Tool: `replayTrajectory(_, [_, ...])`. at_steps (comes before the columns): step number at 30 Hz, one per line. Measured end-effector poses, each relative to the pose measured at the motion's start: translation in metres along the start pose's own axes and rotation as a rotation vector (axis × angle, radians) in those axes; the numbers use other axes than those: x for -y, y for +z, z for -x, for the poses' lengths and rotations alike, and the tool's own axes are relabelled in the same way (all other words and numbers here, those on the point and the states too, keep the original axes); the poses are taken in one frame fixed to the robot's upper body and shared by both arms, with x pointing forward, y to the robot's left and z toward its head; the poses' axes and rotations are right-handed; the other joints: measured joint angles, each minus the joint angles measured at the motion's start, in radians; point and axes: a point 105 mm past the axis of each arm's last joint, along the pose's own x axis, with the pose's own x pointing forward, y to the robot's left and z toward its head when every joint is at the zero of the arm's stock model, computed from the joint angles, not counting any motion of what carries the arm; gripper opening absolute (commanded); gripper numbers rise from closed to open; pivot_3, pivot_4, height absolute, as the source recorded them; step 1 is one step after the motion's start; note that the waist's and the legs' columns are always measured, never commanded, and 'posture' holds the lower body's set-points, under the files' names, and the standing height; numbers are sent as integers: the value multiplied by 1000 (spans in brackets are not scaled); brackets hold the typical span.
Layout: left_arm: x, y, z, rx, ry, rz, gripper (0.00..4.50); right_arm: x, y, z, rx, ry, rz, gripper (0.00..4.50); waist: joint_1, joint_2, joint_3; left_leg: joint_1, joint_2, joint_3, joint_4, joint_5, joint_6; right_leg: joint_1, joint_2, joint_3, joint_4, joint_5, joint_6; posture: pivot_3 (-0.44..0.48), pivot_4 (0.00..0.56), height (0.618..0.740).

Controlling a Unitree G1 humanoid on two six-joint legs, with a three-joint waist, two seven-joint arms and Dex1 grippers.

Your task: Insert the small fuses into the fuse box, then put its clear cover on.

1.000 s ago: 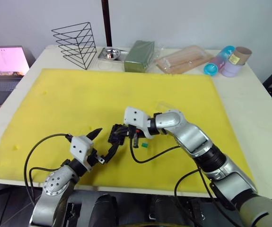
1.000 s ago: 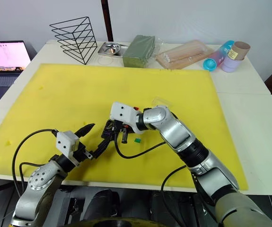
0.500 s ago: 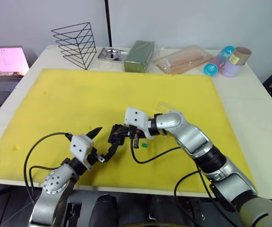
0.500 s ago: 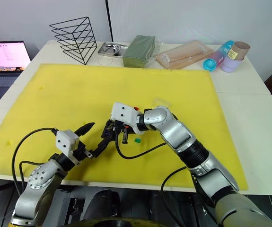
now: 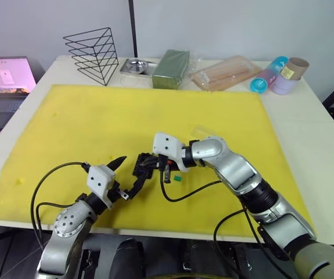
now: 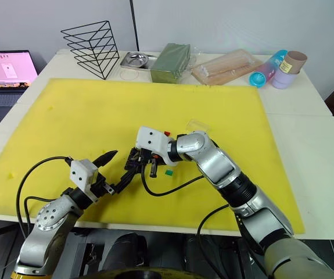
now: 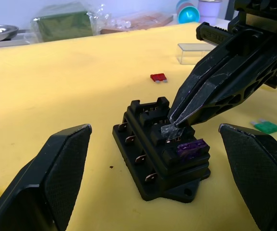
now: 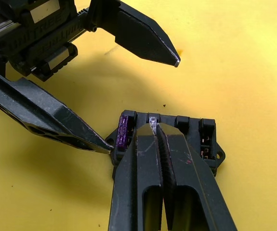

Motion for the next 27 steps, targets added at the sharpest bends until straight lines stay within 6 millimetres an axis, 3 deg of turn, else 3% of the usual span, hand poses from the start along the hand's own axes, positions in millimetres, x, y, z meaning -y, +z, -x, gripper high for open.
replayTrajectory(27, [-1,-3,1,-9,5,4,4500,7,5,5,82,-31,-87,55,-1,0,1,-1,0,2,-4,0,0,-4,0,1,-1,0,0,0,150,740])
